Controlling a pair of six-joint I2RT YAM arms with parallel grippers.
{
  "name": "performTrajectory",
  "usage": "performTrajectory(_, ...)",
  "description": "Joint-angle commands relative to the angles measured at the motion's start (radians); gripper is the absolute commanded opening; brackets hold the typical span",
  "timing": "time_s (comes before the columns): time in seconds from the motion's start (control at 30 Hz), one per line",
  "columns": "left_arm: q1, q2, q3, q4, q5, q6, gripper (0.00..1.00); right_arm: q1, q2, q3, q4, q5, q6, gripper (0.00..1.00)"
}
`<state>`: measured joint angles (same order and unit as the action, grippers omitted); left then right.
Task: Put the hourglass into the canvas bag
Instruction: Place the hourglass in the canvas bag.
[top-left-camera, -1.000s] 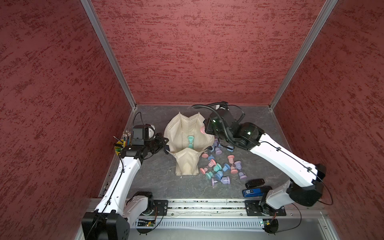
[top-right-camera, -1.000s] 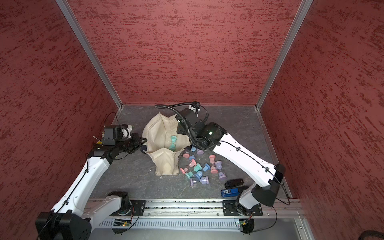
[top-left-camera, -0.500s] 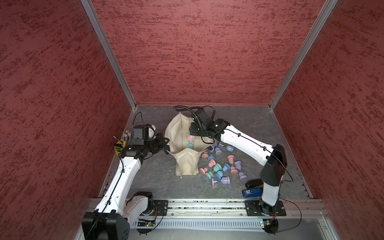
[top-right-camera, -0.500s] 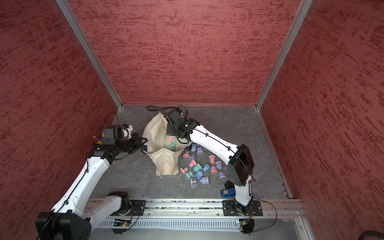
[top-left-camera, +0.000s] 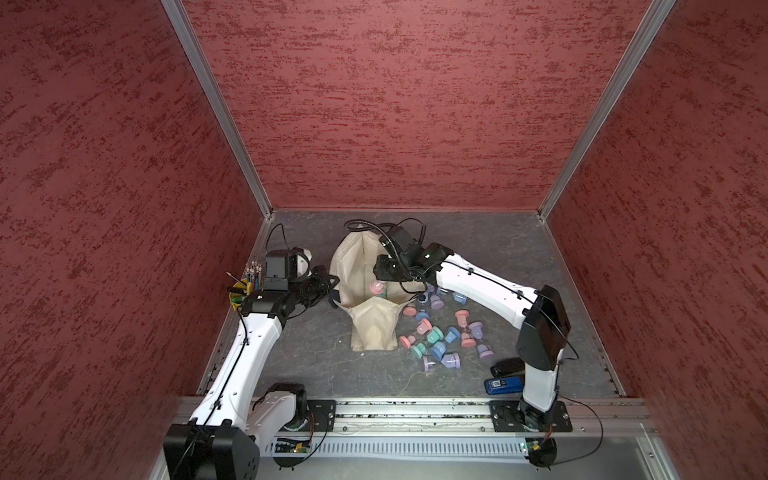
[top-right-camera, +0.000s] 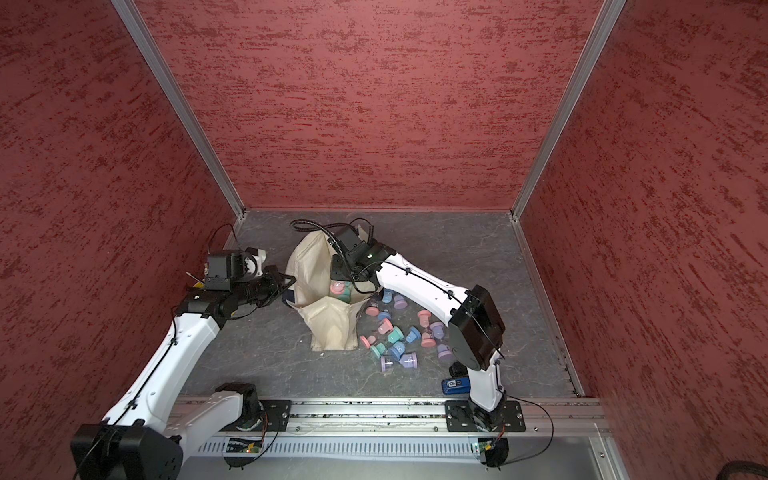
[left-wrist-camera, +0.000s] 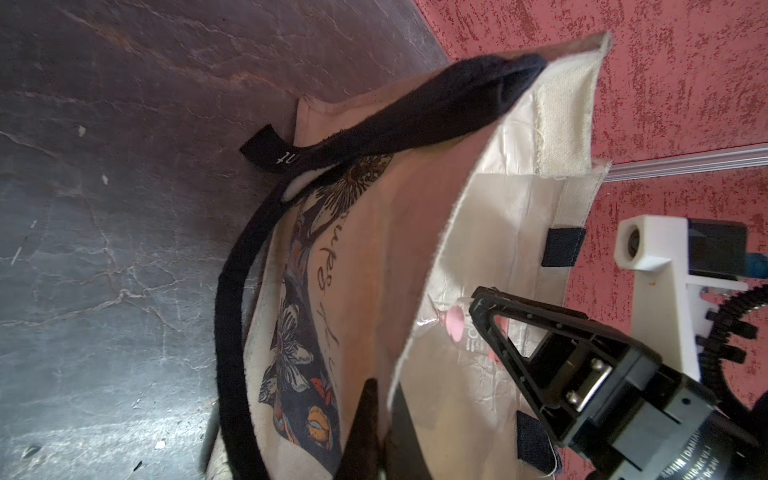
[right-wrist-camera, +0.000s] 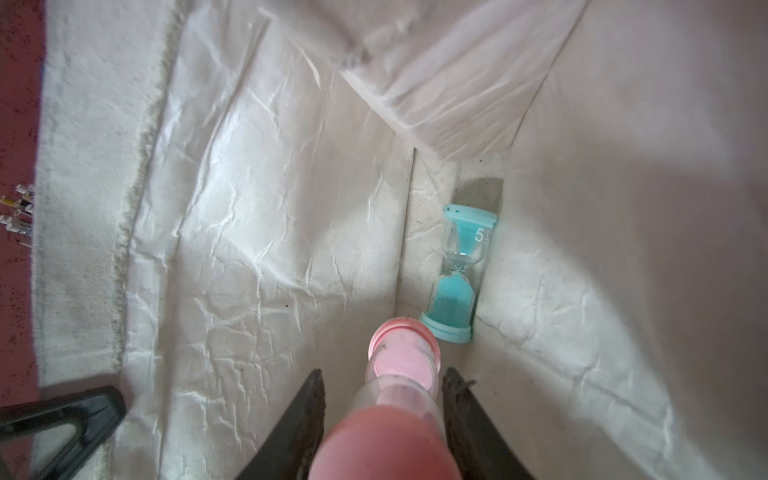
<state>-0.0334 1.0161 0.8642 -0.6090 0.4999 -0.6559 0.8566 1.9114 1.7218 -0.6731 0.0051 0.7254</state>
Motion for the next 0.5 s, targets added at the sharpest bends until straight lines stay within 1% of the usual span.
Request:
performTrajectory(0.0,0.003,0.002,-0.001,0.012,0.009,0.020,0.00,0.026,-0.007,-0.008,0.035,-0.021,0.005,0.00)
performTrajectory(0.37,0.003,0.014,0.010,0.009,0.008,0.030,0.00,0.086,-0.032,-0.096,0.042,0.003,0.045,0.00)
performTrajectory(0.4,0.003,0.016,0.012,0.009,0.009,0.032,0.00,0.090,-0.035,-0.099,0.043,0.004,0.046,0.12)
performTrajectory(0.47,0.001,0.015,0.013,0.012,0.012,0.029,0.00,0.105,-0.047,-0.096,0.040,0.032,0.042,0.50)
